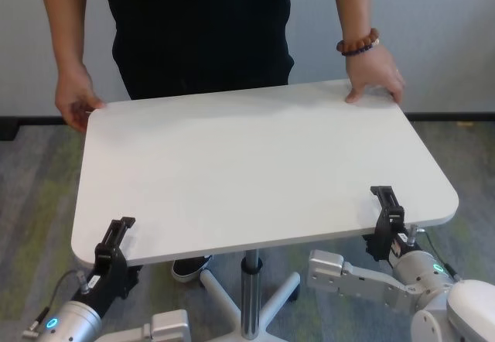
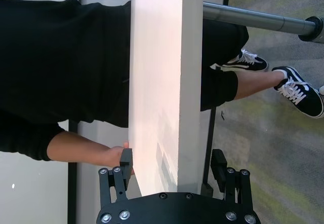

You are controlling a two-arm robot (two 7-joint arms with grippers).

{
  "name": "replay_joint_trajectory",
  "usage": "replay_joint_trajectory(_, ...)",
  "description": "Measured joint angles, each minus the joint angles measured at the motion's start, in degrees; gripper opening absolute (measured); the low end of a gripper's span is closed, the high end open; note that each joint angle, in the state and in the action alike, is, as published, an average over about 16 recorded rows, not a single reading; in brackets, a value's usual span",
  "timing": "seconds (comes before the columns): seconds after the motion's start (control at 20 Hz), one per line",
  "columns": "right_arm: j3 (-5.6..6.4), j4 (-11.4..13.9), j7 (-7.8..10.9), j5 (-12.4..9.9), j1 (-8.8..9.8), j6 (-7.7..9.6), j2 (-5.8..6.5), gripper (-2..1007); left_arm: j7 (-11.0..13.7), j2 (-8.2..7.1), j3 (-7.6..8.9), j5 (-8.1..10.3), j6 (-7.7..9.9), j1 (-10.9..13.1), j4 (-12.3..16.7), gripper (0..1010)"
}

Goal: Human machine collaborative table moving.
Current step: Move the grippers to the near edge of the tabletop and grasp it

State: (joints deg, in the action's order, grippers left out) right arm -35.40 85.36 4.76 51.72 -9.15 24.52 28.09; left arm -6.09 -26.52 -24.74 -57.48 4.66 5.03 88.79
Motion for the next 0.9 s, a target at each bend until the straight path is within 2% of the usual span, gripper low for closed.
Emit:
replay_joint_trajectory(0.45,0.59,-0.85,-0.02,0.64,-0.35,-0.56,-0.96,1005,-0.04,-0.03,0.01,-0.09,0.03,-0.01,0.01,1001)
replay_joint_trajectory(0.9,0.71,-0.95,-0.03,0.67,-0.41,-0.68,-1.10,1005,-0.06,-0.05,0.01,-0.13,0.06,-0.01,0.01,997)
